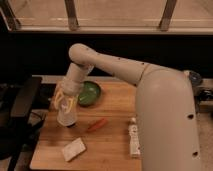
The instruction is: Place the ceramic cup over the eraser
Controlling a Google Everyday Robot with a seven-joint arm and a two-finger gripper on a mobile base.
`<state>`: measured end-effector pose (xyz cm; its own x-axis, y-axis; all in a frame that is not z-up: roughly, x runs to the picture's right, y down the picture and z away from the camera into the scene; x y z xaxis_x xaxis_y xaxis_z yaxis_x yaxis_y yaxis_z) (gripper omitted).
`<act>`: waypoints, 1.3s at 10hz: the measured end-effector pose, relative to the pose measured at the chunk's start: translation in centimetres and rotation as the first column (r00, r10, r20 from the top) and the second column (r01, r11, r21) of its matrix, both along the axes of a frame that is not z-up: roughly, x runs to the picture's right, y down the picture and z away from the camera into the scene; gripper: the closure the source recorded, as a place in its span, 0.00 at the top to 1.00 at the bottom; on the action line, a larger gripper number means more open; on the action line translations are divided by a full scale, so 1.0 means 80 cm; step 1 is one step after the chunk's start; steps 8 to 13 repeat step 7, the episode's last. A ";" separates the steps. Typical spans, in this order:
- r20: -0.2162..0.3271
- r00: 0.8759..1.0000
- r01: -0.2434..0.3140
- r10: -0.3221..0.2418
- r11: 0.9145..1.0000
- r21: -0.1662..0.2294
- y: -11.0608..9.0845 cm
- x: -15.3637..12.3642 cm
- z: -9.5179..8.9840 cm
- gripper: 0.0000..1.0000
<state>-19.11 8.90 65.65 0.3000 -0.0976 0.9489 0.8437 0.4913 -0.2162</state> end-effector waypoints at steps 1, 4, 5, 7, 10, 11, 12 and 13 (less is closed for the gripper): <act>0.004 1.000 -0.003 0.003 1.000 -0.002 0.001 0.001 0.002 0.76; 0.026 1.000 -0.009 0.009 1.000 -0.009 0.003 0.002 0.009 0.79; 0.023 1.000 0.000 0.000 1.000 -0.009 0.007 0.001 0.010 0.72; 0.021 1.000 0.003 -0.003 1.000 -0.006 0.009 -0.002 0.012 0.57; 0.021 1.000 0.003 -0.003 1.000 -0.006 0.009 -0.002 0.012 0.57; 0.021 1.000 0.003 -0.003 1.000 -0.006 0.009 -0.002 0.012 0.57; 0.021 1.000 0.003 -0.003 1.000 -0.006 0.009 -0.002 0.012 0.57; 0.021 1.000 0.003 -0.003 1.000 -0.006 0.009 -0.002 0.012 0.57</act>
